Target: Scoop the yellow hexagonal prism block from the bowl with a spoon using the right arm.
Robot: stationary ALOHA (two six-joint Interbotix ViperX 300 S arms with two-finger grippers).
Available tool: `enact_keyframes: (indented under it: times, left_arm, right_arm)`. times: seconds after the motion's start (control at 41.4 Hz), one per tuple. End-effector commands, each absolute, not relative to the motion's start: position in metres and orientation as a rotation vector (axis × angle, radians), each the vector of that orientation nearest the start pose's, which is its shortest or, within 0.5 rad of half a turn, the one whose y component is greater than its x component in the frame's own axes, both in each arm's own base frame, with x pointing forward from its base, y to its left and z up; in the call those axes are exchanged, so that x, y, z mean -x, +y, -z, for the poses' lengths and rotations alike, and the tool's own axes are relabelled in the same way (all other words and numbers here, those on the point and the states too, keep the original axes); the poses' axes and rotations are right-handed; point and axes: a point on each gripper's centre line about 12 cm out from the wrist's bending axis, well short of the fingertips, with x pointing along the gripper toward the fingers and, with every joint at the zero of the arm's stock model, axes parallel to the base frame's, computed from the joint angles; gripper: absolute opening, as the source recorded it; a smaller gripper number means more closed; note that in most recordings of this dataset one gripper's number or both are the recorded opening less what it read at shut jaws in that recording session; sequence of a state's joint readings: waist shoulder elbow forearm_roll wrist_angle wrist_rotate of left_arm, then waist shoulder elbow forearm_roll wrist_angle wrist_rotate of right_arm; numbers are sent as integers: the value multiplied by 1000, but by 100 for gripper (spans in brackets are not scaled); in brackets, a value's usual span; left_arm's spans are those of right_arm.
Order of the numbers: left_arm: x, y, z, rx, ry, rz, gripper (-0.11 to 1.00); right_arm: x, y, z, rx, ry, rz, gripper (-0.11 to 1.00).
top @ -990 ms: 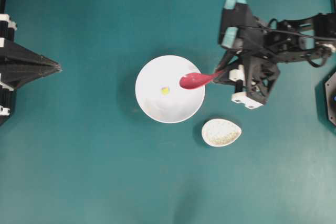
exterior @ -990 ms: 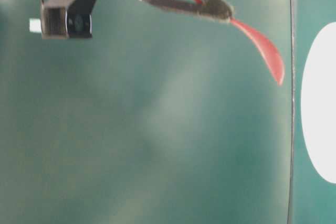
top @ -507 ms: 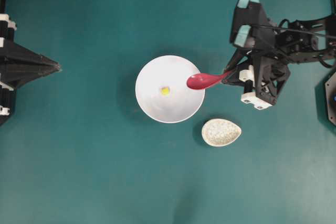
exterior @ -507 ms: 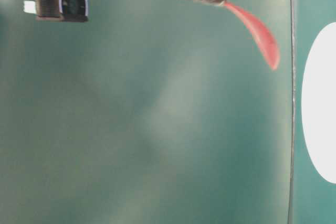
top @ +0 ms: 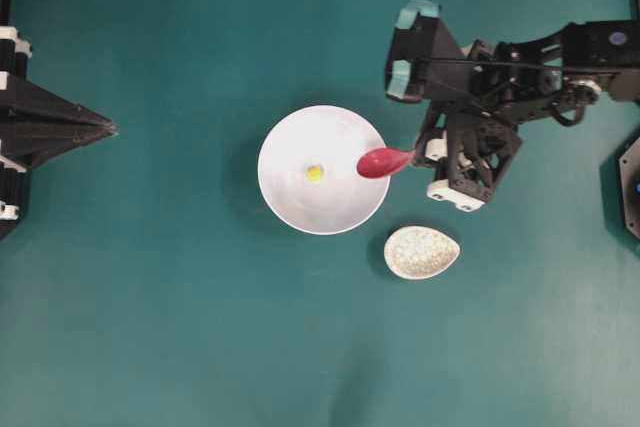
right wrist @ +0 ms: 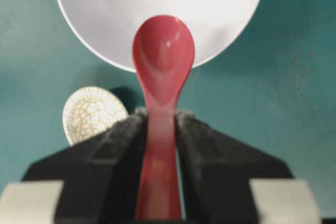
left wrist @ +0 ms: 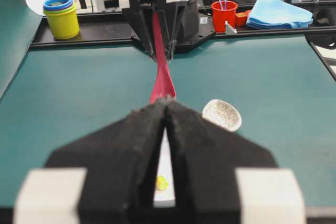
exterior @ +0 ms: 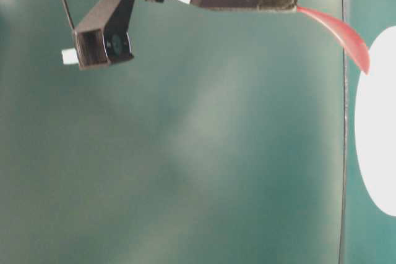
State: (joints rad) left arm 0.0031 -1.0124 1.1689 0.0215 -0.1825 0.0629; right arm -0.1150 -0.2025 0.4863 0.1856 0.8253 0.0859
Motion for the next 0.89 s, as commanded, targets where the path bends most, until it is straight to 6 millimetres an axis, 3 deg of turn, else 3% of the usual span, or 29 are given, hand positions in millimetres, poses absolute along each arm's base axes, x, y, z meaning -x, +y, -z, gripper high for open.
enact_keyframes:
  times: [0.0, 0.362, 0.87]
  left_arm:
    - [-195, 0, -304, -86, -55, -1, 6]
    - [-194, 0, -304, -86, -57, -1, 6]
    - [-194, 0, -304, -86, -55, -1, 6]
  right_arm:
    - [-345, -22, -259, -331, 1073, 88, 25]
    - [-361, -23, -256, -331, 1155, 78, 25]
    - [-371, -23, -231, -343, 1221, 77, 25]
